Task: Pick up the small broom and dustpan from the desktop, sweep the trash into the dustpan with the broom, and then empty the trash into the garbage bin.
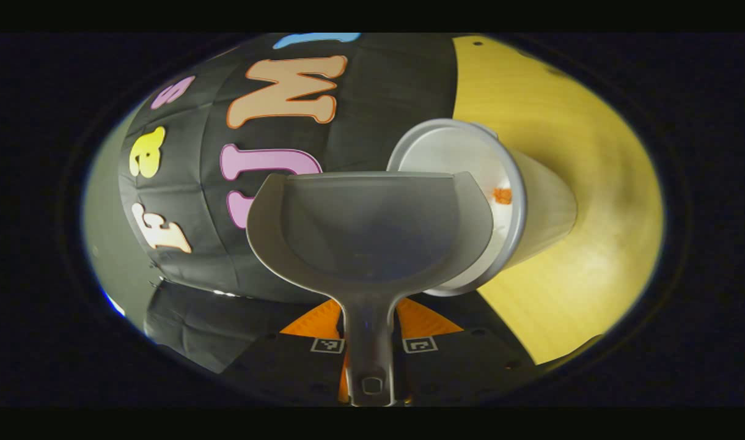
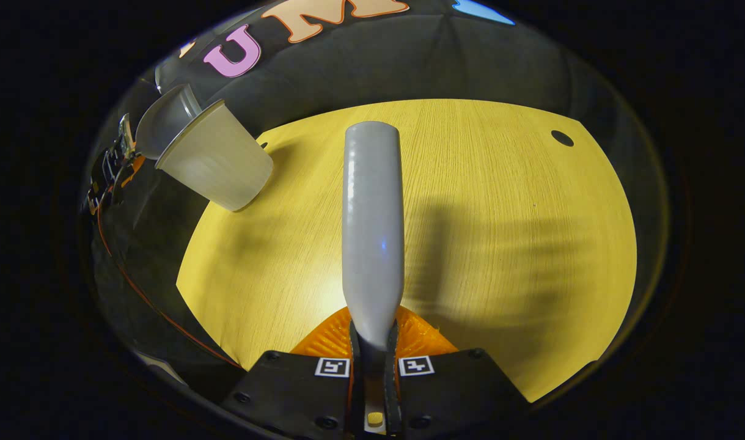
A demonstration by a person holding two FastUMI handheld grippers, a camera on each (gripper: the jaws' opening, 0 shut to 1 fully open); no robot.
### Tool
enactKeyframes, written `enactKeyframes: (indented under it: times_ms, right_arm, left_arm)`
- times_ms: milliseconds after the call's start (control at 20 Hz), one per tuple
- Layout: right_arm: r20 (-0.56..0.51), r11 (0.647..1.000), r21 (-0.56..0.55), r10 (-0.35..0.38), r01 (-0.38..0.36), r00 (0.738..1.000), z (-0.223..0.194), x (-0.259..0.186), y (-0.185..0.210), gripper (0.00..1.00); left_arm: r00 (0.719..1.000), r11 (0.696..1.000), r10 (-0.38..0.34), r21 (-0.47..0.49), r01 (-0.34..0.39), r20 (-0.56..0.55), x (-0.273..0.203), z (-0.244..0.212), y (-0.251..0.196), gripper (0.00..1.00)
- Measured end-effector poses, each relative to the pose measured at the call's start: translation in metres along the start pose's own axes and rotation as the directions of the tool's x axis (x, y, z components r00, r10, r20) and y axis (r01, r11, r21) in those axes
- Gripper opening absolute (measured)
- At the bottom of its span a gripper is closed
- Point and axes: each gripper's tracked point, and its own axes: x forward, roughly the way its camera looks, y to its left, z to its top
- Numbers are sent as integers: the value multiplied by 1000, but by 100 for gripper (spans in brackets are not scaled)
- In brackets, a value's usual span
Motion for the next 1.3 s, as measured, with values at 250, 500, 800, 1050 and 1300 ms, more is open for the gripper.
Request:
enactKeyframes:
  times_ms: [250, 500, 800, 1050, 1300]
  right_arm:
    - [5, 1000, -2, -2, 2, 1000, -1, 1, 1, 15]
    - [3, 1000, -17, -4, 4, 1000, 1, 0, -1, 15]
    - [30, 1000, 15, -11, 10, 999, 2, 2, 0, 15]
    - [71, 998, 60, -20, 16, 997, 6, 2, 2, 15]
    - [129, 993, 88, -89, 78, 988, 9, 6, -2, 15]
  left_arm:
    - [997, 972, 14, -235, 5, 81, -27, 36, -3, 19]
    - [991, 928, 52, -373, -2, 123, -40, 59, 8, 20]
    - [950, 721, -91, -638, 271, 300, -82, 122, -38, 17]
    - [868, 529, -177, -700, 481, 463, -126, 193, -96, 18]
    - [810, 461, -281, -668, 584, 515, -161, 225, -167, 20]
